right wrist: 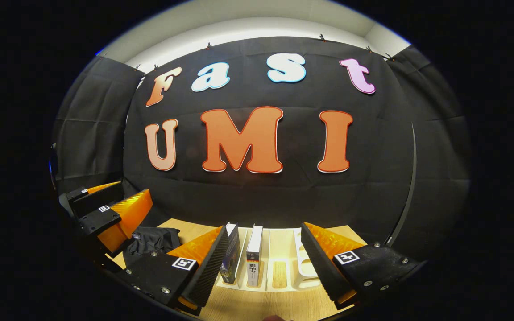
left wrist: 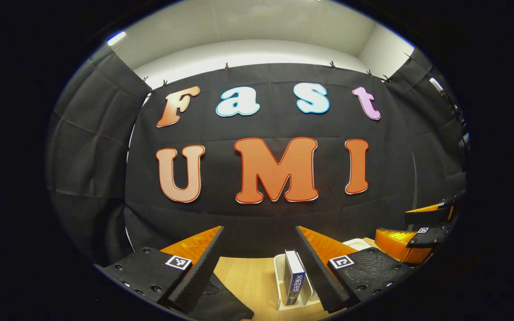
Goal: Open the schoolbag, grab two books from the bookshelf and put them into the schoolbag.
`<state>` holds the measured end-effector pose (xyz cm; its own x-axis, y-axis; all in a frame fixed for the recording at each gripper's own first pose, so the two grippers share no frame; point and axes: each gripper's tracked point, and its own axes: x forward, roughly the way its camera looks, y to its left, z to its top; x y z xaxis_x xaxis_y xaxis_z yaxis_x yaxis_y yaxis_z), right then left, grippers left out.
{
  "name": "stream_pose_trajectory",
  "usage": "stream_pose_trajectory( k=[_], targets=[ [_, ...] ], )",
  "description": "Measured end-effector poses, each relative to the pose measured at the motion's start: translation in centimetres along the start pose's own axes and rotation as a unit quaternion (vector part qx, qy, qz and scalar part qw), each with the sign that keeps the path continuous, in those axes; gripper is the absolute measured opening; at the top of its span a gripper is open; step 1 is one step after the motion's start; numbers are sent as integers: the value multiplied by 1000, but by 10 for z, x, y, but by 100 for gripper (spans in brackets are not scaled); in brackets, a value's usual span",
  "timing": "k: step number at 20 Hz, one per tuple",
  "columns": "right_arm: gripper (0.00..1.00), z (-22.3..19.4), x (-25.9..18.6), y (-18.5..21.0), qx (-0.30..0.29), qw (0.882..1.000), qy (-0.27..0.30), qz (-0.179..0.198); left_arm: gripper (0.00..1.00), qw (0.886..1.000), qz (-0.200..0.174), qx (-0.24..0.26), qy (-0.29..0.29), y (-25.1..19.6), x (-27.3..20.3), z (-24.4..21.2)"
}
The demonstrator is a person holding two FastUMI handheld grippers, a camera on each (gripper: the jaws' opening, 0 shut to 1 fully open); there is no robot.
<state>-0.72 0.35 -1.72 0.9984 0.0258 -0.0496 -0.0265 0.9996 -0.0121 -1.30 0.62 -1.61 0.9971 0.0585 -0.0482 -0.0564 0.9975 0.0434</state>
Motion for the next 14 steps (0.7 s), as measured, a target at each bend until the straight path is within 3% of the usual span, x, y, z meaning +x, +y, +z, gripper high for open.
stream_pose_trajectory(
  k=[9, 10, 14],
  targets=[
    [96, -6, 2, 4, -2, 1000, 9, 3, 96, 1000, 2, 4, 4, 3, 0, -5],
    [96, -7, 3, 5, -2, 1000, 10, 4, 100, 1000, 1, 8, 5, 4, 0, -5],
    [96, -14, 7, 1, -1, 1000, 19, 1, 96, 999, -3, 33, 23, 9, 2, -22]
  ],
)
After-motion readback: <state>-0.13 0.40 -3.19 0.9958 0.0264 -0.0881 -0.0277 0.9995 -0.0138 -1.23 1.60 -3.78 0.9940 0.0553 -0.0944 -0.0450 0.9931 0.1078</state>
